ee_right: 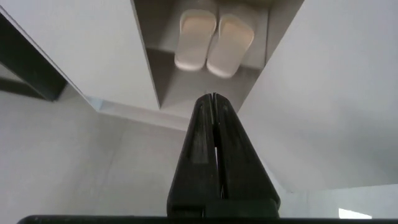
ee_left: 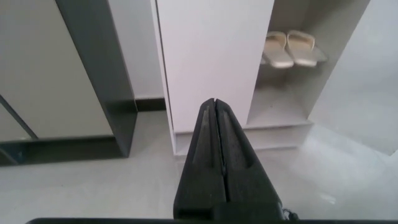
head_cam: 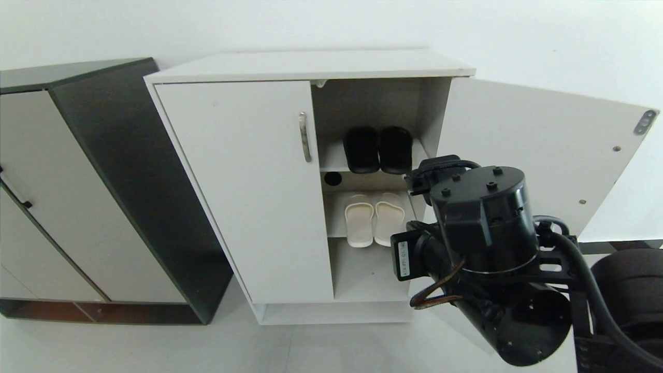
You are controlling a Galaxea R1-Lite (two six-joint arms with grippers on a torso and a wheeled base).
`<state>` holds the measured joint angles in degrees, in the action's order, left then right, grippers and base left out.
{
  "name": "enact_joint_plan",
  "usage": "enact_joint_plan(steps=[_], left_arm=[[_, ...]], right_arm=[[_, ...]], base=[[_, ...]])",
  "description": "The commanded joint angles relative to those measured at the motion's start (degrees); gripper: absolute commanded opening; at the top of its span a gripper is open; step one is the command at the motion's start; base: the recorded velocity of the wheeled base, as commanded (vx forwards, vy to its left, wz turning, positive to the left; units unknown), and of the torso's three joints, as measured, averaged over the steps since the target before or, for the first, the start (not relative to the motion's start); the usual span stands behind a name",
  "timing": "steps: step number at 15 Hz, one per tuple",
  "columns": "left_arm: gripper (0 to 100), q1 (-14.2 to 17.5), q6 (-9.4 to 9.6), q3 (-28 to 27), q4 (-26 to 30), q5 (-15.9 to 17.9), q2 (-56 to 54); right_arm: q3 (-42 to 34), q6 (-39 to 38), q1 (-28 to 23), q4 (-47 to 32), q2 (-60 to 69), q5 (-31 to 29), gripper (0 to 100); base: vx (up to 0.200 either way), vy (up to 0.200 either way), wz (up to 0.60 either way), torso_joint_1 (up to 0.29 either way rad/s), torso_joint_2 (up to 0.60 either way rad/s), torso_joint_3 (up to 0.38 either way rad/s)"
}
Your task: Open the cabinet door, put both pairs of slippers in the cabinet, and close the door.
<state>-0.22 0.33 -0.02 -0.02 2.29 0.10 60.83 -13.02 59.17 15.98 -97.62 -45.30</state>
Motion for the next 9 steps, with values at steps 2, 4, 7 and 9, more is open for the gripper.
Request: enact_joint_plan(steps=[2,4,7,9], left_arm=[[0,0.04,0.02,0.02,0.02,-0.01,-0.01],[0,0.04,0.02,0.02,0.02,-0.01,-0.01],[0,0.04,0.02,0.02,0.11,-0.01,-0.01],[0,0.04,0.02,0.02,0.02,-0.09,-0.01]], right_arm=[[-0.01,0.01,-0.02,0.01,-0.02,0.04,0],[-0.01,0.01,-0.02,0.01,-0.02,0.04,0],[-0.01,0.01,-0.02,0.01,-0.02,0.04,0],[-0.01,0.01,-0.02,0.01,-0.02,0.04,0]], base=[[0.000,0.000,0.00,0.053,-0.53,-0.352],[0.000,0.000,0.00,0.110,-0.47,-0.349],[0.000,0.000,0.00,0.136,-0.47,-0.338],[0.000,0.000,0.00,0.146,-0.47,-0.322]])
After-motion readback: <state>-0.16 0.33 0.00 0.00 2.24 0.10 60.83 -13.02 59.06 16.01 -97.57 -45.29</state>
